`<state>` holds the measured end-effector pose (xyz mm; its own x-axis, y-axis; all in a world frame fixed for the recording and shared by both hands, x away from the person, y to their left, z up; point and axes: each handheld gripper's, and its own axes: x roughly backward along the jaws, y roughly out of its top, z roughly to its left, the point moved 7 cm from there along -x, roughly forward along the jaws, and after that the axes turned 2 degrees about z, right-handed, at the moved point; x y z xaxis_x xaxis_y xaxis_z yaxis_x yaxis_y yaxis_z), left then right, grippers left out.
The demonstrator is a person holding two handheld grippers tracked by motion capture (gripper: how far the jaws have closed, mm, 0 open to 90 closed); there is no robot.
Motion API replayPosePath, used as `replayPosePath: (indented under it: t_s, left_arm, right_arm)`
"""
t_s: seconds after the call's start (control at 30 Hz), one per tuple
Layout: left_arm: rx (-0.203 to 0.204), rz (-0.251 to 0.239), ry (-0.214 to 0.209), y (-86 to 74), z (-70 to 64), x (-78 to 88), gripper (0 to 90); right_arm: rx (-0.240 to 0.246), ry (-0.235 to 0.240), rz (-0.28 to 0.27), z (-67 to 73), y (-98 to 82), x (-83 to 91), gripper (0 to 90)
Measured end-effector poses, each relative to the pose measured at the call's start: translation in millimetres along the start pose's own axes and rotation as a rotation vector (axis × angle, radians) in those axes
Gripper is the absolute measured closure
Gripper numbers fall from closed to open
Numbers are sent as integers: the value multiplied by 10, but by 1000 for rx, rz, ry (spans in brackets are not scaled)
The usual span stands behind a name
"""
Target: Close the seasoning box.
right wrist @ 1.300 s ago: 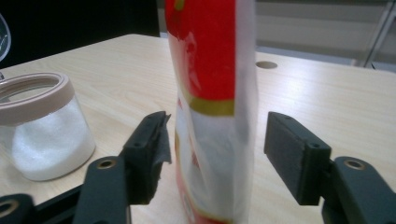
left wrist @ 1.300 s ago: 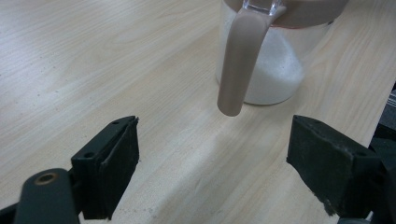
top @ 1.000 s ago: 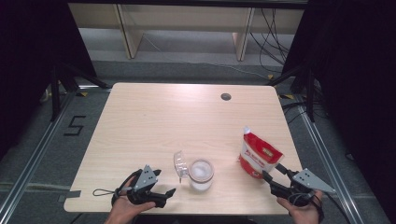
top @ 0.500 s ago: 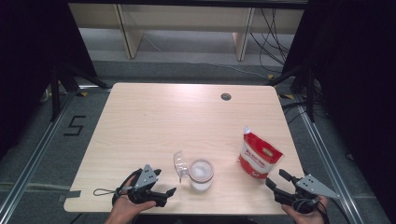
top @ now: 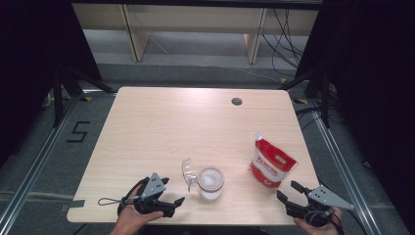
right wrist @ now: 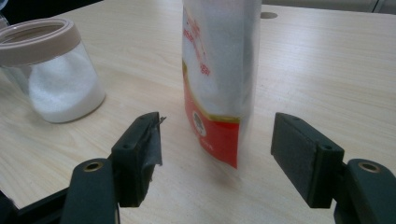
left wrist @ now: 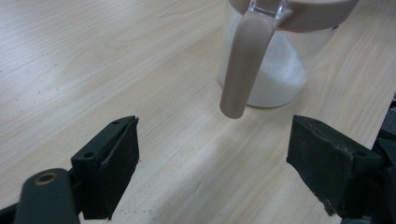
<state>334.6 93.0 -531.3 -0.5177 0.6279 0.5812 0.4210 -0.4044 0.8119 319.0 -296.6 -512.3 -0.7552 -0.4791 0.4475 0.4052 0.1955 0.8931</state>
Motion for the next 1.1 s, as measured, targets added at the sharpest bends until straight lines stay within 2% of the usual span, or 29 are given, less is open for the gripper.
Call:
replayPosePath:
  t_s: [0.1, 0.13, 0.2, 0.3, 0.33, 0.37, 0.4, 0.5, 0.53, 0.6, 0.63, 0.67, 0.7, 0.73, 0.83, 0.9, 0.93, 0.97, 1.03, 1.07, 1.1]
  left_arm:
    - [1, 10, -1, 4, 0, 10, 165]
    - [-11, 12, -3, 8, 2, 7, 165]
    - [1, 1, -14, 20, -46, -10, 170]
    - [2, -9, -18, 26, -46, 14, 188]
    - [-10, -2, -12, 17, -28, 35, 213]
    - [-5, -1, -12, 13, -20, 46, 250]
    - [7, -16, -15, 24, -29, 58, 276]
    - [13, -27, -17, 38, -24, 85, 406]
    - [9, -33, -19, 50, -30, 109, 444]
    - [-3, -46, -22, 64, -49, 131, 557]
    - [-3, -46, -22, 64, -49, 131, 599]
    - [8, -53, -20, 74, -70, 144, 646]
    - [4, -60, -16, 87, -81, 154, 646]
    - [-7, -58, -28, 108, -110, 175, 730]
    - [1, -51, -41, 118, -149, 178, 805]
    - [-14, -41, -47, 126, -177, 176, 848]
    - [-21, -37, -39, 152, -186, 185, 862]
    - [-19, -44, -45, 172, -191, 186, 874]
    - [-35, -43, -36, 190, -175, 193, 886]
    - [-27, -60, -39, 230, -188, 199, 891]
    - [-27, -60, -39, 230, -188, 199, 892]
  right_arm:
    - [-3, 1, -1, 3, 0, -7, 338]
    - [-8, -2, 5, -2, -10, -10, 337]
    - [-44, 3, 17, 20, -22, 8, 337]
    - [-48, -6, 25, 22, -27, 18, 337]
    - [-51, -1, 30, 30, -26, 18, 337]
    - [-42, -6, 25, 26, -16, 18, 337]
    - [0, 2, 17, 11, 7, 17, 338]
    - [-11, -4, 14, 40, 14, 16, 338]
    - [17, -10, 12, 36, 17, 3, 338]
    - [20, 0, 20, 46, 14, 3, 339]
    - [14, -1, 14, 50, 19, 1, 339]
    - [30, -4, 5, 36, 25, -6, 339]
    - [30, -4, 5, 36, 25, -6, 339]
    - [7, -7, 14, 41, 19, -2, 339]
    - [9, -3, 10, 36, 25, -1, 340]
    - [8, 0, 18, 37, 25, 6, 341]
    - [-34, -2, 25, 62, 14, 10, 341]
    - [4, 11, 11, 40, 27, -9, 341]
    - [9, 15, 7, 40, 30, -14, 341]
    - [-28, 5, 23, 67, 16, 1, 341]
    - [1, 6, 11, 48, 27, -10, 341]
